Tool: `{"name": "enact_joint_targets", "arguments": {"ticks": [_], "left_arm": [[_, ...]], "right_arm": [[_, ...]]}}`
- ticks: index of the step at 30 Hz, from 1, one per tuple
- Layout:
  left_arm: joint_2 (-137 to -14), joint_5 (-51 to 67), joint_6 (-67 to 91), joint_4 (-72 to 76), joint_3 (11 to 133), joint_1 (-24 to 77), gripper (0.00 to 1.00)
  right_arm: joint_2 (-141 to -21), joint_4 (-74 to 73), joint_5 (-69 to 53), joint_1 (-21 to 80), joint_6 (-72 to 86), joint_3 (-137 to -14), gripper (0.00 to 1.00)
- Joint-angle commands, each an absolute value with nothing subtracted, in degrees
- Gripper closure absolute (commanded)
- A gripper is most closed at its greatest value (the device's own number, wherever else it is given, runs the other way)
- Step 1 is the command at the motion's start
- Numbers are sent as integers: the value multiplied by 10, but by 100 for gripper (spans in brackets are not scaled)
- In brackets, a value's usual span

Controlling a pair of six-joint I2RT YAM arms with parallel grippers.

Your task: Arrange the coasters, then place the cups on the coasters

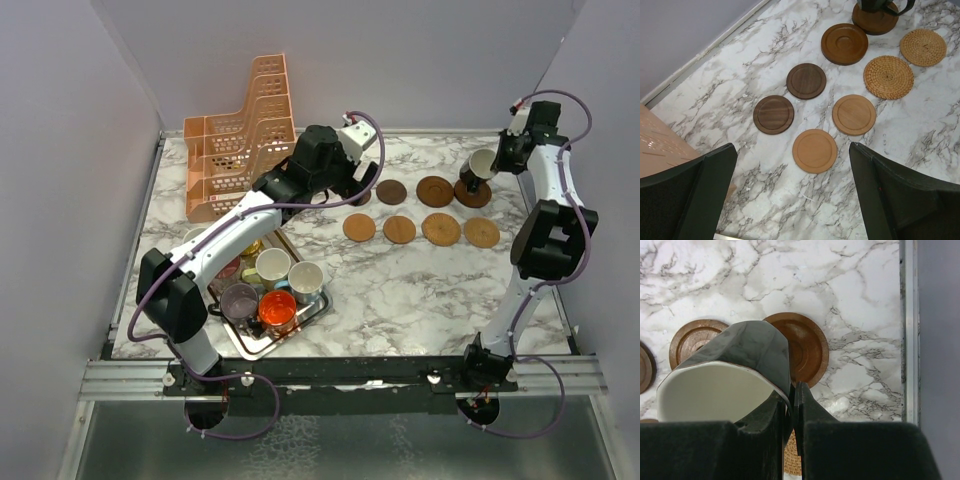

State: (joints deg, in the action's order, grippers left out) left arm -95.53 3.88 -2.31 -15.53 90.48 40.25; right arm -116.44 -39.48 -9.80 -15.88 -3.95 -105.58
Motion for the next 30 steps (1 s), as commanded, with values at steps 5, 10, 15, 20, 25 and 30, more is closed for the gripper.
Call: {"name": "enact_joint_targets", "arguments": {"ticks": [5,10,15,20,25,30], "left_arm": [[-926,49,-38,-156,901,403,1],[-932,51,-36,-157,906,403,1],[-935,51,-34,-158,907,403,1],[-936,50,-31,-158,909,403,1],[-937,41,-29,-158,910,403,1],[-936,40,-29,-157,910,403,1]], "right_arm": [[-1221,-456,-86,-169,-58,-1148,99],[-1242,-471,-87,-176,-63,-1169,99],[-1257,-480,-85,-178,-69,-1183,99],[-1263,-485,-84,-181,-77,-1189,99],[-1269,-492,-94,-182,-77,-1192,99],[-1277,-498,-92,-182,-81,-1196,99]]}}
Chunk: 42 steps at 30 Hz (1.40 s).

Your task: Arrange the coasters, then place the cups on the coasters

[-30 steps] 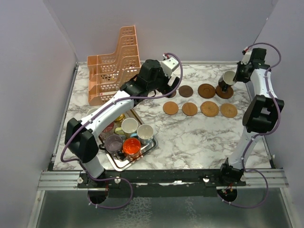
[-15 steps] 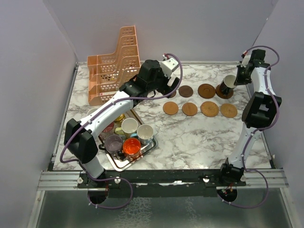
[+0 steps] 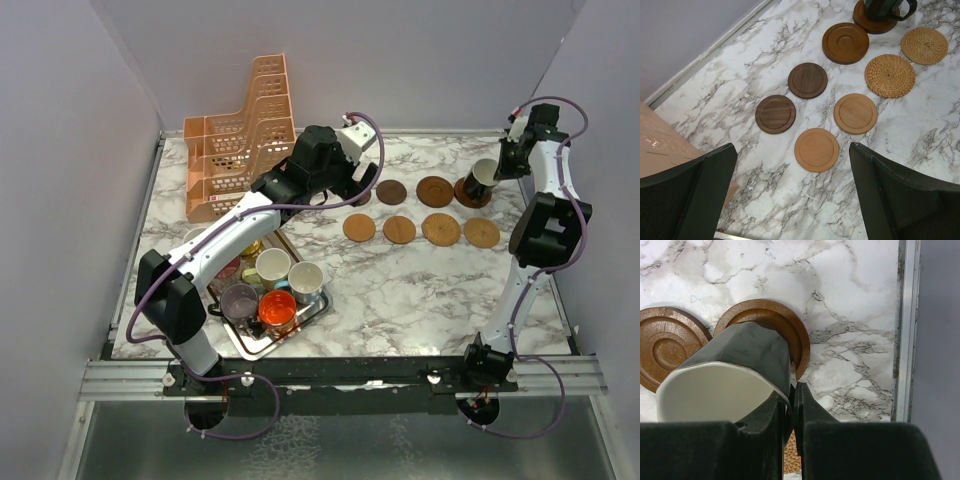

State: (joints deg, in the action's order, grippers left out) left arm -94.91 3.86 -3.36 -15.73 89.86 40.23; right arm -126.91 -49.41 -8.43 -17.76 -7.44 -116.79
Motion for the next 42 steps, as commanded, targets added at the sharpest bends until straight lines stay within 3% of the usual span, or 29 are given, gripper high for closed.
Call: {"name": "enact_joint_targets", "arguments": {"ticks": [1,42], "left_arm": [[-936,40,-29,-158,910,403,1],[-924,56,-20,-160,901,403,1]], "right_arm": [[-1278,-502,-91,-183,-82,-1202,99],[-1306,-547,-98,-183,-68,-1254,97]]}}
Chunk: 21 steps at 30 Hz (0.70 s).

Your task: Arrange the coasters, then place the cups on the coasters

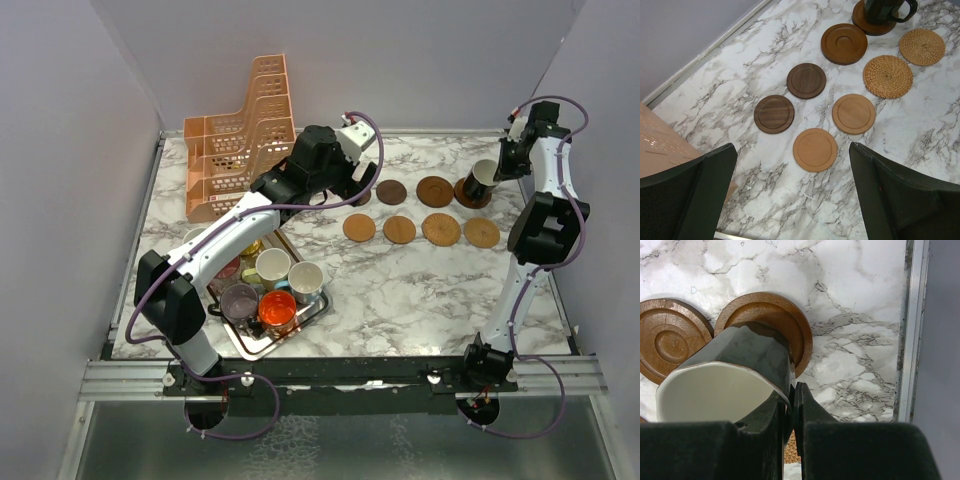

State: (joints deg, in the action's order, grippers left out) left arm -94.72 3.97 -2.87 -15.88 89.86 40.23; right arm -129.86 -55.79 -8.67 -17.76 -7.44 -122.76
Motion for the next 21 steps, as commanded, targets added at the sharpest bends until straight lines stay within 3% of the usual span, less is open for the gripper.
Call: {"name": "enact_joint_targets", "arguments": {"ticks": [1,8,13,21], "left_arm": [[-924,56,-20,-160,902,403,1],[-925,56,-20,-162,904,403,1],[-927,60,-22,-163,904,403,1],[-929,55,-25,-164,907,403,1]], "right_arm": [[-1307,-547,-98,-183,-69,-1256,96],[-1313,-551,-87,-183,-77,-1264,91],[-1311,-549,-94,-183,-77,-1265,78],[-1307,-548,-98,-183,-76,-1265,76]]}}
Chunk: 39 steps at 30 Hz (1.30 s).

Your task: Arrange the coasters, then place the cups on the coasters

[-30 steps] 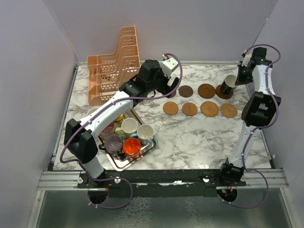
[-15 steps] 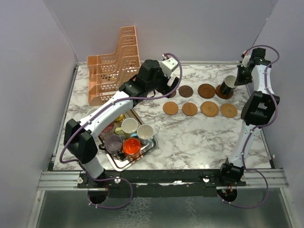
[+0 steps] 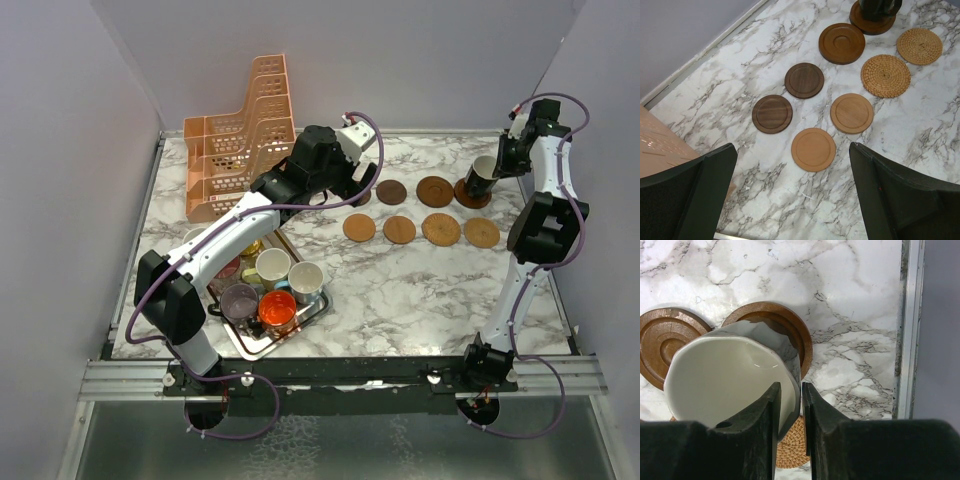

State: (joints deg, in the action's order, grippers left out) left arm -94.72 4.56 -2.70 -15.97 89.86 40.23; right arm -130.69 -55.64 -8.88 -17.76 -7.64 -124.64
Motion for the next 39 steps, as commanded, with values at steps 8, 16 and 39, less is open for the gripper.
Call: {"name": "enact_joint_targets", "arguments": {"ticks": [8,16,39], "left_arm": [[-928,48,-26,-164,904,403,1],[-929,48,-27,-164,903,403,1],[-924,41,-32,-162,901,403,1]], "right_arm": [[-1301,-551,-111,-183,-76,-1260,76],[-1294,-554,-117,-183,-73,-1260,73],[-1248,-560,-154,-183,-67,-1220,68]]}}
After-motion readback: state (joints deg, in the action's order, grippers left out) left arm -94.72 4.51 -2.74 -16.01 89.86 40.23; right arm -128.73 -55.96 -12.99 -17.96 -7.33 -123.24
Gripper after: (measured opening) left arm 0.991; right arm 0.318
